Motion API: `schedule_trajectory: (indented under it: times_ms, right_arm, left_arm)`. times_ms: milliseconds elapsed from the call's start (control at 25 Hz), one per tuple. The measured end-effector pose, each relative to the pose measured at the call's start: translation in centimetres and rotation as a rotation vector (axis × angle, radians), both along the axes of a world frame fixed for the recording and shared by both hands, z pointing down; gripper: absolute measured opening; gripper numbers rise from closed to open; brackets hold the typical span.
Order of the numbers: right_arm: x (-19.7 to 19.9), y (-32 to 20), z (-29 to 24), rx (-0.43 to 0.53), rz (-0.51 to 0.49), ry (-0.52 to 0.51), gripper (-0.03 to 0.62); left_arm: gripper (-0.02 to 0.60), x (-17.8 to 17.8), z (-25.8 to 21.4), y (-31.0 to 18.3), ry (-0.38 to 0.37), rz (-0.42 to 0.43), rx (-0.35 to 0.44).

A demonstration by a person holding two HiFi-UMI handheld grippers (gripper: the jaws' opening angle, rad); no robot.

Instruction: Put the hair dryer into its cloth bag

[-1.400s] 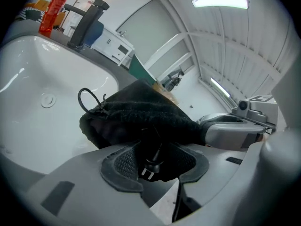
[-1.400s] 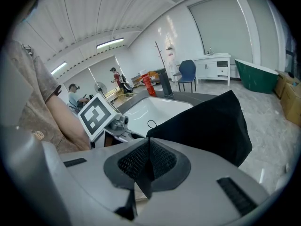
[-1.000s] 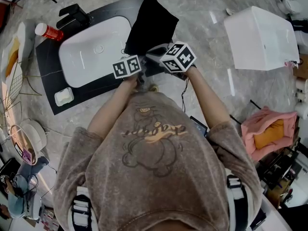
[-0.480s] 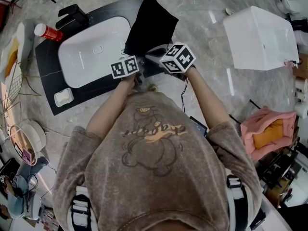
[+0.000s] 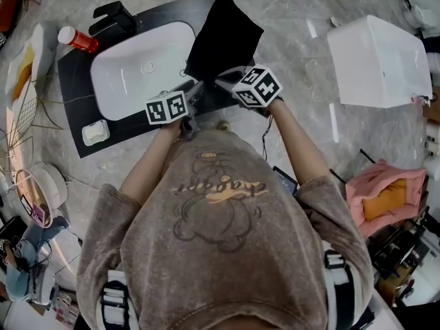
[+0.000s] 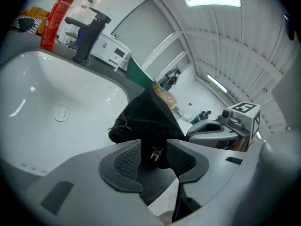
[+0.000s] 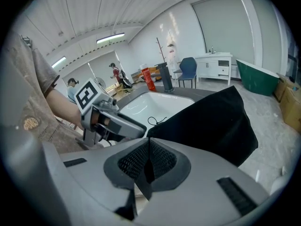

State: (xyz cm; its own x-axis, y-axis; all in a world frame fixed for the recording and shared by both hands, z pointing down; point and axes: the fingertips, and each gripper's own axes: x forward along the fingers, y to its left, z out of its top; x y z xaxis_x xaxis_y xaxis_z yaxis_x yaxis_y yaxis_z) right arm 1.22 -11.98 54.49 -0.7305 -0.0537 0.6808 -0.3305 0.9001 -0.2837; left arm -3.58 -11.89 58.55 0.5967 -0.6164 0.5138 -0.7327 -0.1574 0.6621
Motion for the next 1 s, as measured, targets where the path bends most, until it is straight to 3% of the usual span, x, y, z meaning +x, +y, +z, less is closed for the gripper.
schedule_trajectory:
  times_ms: [440, 680, 880, 1000]
  right_arm:
    - [-0.8, 0.7, 3.3, 0.014, 0.067, 0.013, 0.012]
    - [-1.4, 0.7, 4.4, 0.045, 0.104, 0.016, 0.015]
    - [-1.9, 1.4, 3.4, 0.040, 0.094, -0.037, 0.102]
    - [-1.9, 0.9, 1.6, 0.066, 0.127, -0.089, 0.107]
  left_arm:
    - [0.173, -4.7, -6.7, -0.5, -0.091, -0.063, 0.192]
    - [0.172, -5.0, -8.5, -1.2, -0.067, -0.071, 0.225]
    - [0.167, -4.6, -9.6, -1.5, -0.066, -0.054, 0.251]
    - [0.161, -4.2, -10.8, -1.9, -0.078, -0.029, 0.285]
